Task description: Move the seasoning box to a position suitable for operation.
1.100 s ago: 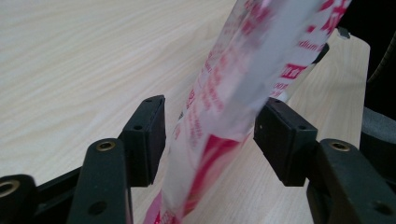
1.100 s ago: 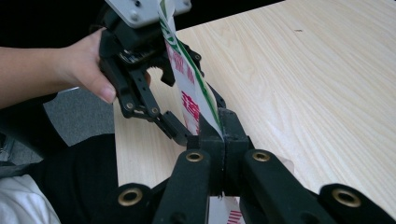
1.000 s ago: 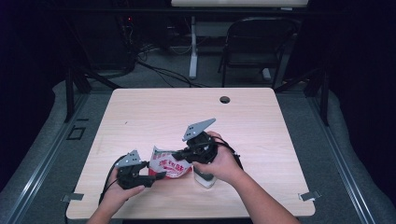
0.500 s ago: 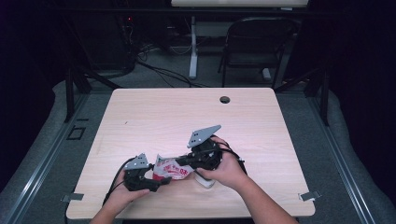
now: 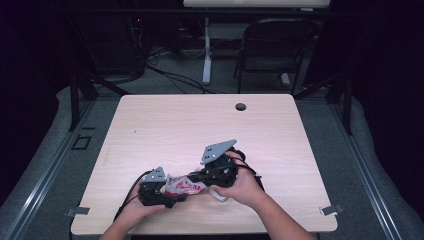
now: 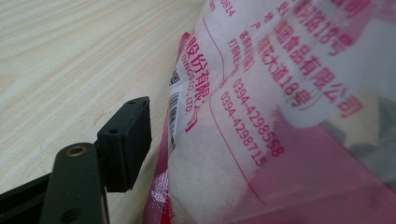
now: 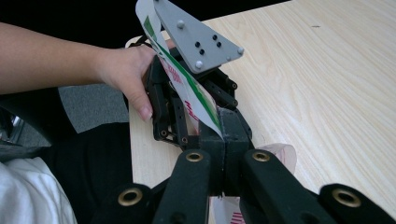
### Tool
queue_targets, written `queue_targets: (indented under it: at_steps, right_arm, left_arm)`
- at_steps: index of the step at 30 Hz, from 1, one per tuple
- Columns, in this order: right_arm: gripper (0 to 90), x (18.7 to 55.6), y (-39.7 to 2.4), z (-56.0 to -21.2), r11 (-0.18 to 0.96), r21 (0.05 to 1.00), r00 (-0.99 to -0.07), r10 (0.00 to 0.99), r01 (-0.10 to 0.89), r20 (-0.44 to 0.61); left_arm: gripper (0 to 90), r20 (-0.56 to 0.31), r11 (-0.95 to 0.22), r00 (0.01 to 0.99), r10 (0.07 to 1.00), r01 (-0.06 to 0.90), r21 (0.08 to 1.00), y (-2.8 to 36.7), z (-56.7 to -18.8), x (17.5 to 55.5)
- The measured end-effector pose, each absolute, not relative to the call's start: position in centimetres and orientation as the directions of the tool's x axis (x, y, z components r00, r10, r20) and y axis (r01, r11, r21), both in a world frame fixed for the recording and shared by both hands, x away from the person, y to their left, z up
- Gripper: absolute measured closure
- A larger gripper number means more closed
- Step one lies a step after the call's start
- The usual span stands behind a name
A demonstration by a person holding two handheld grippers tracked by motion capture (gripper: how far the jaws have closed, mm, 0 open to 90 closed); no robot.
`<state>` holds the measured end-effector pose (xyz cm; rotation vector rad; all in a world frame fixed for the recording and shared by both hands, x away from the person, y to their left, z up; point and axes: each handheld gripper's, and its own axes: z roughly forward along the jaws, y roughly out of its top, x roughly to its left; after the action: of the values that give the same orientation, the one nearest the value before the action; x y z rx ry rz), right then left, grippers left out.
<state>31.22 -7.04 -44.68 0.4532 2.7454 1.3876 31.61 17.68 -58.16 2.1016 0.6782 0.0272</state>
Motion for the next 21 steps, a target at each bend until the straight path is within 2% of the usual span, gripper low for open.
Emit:
queue_targets:
  at_steps: [11,21]
  right_arm:
    - [90.0,31.23,-6.96,-44.36,0.539,0.811,-0.959,0.269,0.225,0.087]
    - [90.0,31.41,-7.05,-44.12,0.527,0.819,-0.956,0.283,0.226,0.082]
  left_arm:
    - [30.4,-0.236,-0.461,0.853,0.466,0.462,0.758,17.38,-58.71,31.85]
    - [40.1,-0.257,-0.448,0.855,0.451,0.466,0.763,17.66,-58.68,31.89]
